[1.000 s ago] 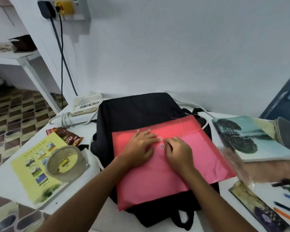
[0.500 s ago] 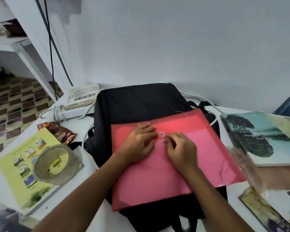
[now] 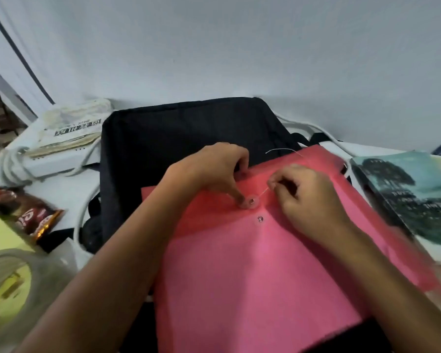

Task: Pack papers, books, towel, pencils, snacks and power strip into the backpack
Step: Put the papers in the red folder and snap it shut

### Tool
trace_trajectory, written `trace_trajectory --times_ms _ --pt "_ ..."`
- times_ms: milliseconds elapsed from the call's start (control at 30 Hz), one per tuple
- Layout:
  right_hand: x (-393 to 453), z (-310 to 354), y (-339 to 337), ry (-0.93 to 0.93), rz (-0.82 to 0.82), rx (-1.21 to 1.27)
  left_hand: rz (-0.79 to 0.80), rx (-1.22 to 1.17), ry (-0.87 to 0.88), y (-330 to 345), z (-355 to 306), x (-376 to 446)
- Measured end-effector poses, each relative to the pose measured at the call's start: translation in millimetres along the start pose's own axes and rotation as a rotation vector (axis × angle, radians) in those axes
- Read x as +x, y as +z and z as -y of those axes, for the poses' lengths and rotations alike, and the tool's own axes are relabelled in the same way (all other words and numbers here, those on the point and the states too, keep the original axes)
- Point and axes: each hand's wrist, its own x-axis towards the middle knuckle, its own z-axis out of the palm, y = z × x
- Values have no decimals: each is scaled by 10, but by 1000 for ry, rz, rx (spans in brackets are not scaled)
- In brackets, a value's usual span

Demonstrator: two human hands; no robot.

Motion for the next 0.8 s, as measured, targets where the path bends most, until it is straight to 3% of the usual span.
trace_trajectory --times_ms 100,200,267,333,467,600,800 --pt "113 -55 -80 5 126 -283 1 -113 -63 55 44 115" --pt "-73 -35 -137 -29 54 -637 -53 -224 -26 149 84 47" --pt "-164 -9 -132 -139 -8 -565 -112 -260 3 221 108 -19" --pt "-201 -73 -35 -260 37 -390 -166 -281 36 273 113 -72" --pt "-220 -241 179 -248 19 -217 -249 -380 86 288 200 -43" --pt "-214 -298 191 -271 -80 -221 -301 -348 76 303 188 -12" --pt "-228 -210 264 -243 1 -321 -221 -292 13 341 129 -16"
